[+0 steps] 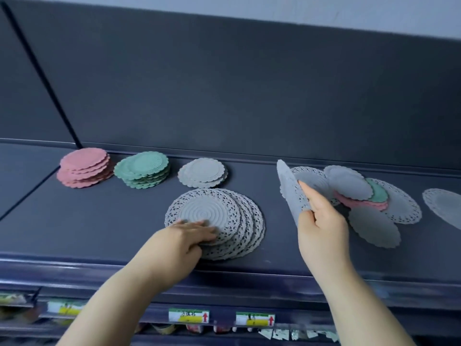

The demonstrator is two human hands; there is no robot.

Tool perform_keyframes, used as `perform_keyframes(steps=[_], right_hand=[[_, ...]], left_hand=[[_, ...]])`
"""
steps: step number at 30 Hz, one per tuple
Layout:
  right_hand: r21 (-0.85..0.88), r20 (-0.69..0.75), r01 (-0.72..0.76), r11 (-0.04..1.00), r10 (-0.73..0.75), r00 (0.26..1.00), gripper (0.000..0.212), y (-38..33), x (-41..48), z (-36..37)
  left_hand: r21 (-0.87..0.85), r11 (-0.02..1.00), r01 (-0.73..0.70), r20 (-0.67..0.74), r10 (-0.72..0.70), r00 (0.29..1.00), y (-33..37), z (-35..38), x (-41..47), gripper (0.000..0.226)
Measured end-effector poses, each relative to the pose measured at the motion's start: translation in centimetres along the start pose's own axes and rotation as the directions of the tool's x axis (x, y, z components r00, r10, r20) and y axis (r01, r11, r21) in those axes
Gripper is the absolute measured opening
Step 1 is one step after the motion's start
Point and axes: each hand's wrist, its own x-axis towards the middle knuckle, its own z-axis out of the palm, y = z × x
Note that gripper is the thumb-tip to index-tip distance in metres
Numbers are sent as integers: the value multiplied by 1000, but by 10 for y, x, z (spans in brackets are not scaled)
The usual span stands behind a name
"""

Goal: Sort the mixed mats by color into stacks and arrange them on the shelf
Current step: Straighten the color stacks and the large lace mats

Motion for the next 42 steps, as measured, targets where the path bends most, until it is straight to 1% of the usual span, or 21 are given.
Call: perform_keyframes(steps=[2, 4, 5, 6, 7, 8, 9, 10, 11, 12, 15, 18, 22, 26, 31, 33, 35, 38, 42], right_hand=[[-14, -45, 99, 995, -100, 994, 56, -11, 1, 13], [-52, -33, 299, 953, -301, 953, 55, -26, 2, 29], [-85, 3, 392, 916, -393, 919, 54, -30, 1, 42], [-113, 78, 484, 868, -478, 875, 52, -32, 0, 55], [-136, 190, 560, 817, -533, 825, 50, -32, -3, 70], [-156, 351, 605, 781, -528, 773, 49, -32, -6, 84], [-181, 521, 613, 769, -454, 723, 51, -33, -12, 95], [-201, 658, 591, 781, -340, 673, 53, -32, -19, 103], [-218, 731, 560, 799, -246, 637, 53, -30, -26, 108], [-233, 748, 533, 813, -200, 633, 51, -28, -29, 110], [-196, 697, 451, 871, -200, 689, 44, -26, -27, 108], [-149, 694, 431, 890, -216, 687, 39, -24, -26, 108], [-133, 671, 469, 873, -269, 691, 38, -19, -29, 108], [-168, 630, 531, 830, -324, 706, 40, -9, -37, 103], [-222, 608, 537, 814, -315, 729, 40, 2, -34, 81], [-300, 592, 547, 781, -297, 749, 38, 9, -30, 70], [-369, 542, 528, 765, -284, 791, 32, 16, -24, 57], [-386, 457, 424, 819, -229, 859, 25, 26, -17, 31], [-420, 317, 344, 840, -220, 923, 20, 46, -6, -13]], left_hand=[[-43, 999, -18, 28, 19, 999, -4, -3, -2, 59], [-74, 997, 16, 6, -15, 1000, -12, -7, -7, 56], [-63, 997, 53, -24, -55, 998, -16, -9, -11, 55], [-28, 996, 90, -76, -91, 993, -21, -12, -14, 52], [32, 993, 113, -154, -107, 982, -27, -13, -18, 48], [98, 986, 136, -235, -110, 966, -34, -14, -21, 43], [145, 973, 181, -289, -133, 948, -39, -16, -25, 38], [168, 958, 233, -324, -169, 931, -45, -18, -28, 34], [176, 947, 268, -345, -196, 918, -49, -19, -31, 32], [179, 942, 284, -360, -206, 910, -51, -20, -34, 31], [205, 941, 269, -391, -173, 904, -48, -18, -37, 30], [203, 950, 237, -382, -146, 913, -38, -16, -35, 40], [214, 960, 180, -365, -92, 926, -24, -13, -31, 41], [240, 962, 131, -335, -44, 941, -10, -8, -29, 37], [266, 963, 52, -303, 32, 952, 11, -1, -22, 32], [279, 960, 18, -281, 64, 957, 21, 2, -18, 32], [292, 956, -5, -265, 86, 960, 30, 5, -12, 32], [299, 954, -38, -242, 114, 963, 46, 14, -2, 34], [301, 949, -91, -190, 153, 970, 75, 33, 20, 35]])
